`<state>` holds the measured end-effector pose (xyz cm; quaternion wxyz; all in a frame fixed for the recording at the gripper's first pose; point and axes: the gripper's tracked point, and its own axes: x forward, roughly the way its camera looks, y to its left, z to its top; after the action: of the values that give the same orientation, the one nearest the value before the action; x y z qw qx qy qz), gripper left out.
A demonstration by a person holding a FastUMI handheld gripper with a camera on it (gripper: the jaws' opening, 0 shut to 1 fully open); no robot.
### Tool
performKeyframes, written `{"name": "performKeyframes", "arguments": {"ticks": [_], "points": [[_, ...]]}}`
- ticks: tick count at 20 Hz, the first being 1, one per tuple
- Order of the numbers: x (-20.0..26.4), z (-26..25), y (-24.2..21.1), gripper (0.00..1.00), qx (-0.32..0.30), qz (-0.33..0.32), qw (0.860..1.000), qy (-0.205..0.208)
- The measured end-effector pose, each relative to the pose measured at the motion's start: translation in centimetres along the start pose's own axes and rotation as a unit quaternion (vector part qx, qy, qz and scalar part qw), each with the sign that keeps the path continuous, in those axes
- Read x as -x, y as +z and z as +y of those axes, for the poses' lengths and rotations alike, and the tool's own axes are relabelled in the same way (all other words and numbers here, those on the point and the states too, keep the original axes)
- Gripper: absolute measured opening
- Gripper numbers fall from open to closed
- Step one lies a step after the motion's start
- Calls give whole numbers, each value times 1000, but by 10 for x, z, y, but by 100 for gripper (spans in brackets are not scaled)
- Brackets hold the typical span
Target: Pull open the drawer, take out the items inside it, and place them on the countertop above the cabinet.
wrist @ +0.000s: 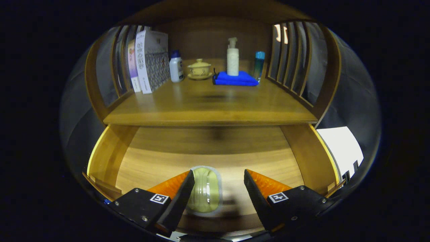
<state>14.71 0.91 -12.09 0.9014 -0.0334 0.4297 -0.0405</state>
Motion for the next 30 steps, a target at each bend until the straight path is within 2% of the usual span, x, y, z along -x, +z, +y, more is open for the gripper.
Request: {"name": "performKeyframes", "arguments": {"ticks": [5,9,14,15,19,26,30], "points": [[-16,12,-18,90,13,55,998,9],[-17,21,-26,68,12,64,998,17],[-15,36,-34,28,17,65,997,39],[-13,34,-32,24,15,63,997,36],[-5,28,-13,15,11,10,999,35],[39,-10,59,15,-26,-97,994,31],[51,-26,98,15,-38,-131,990,29]]}}
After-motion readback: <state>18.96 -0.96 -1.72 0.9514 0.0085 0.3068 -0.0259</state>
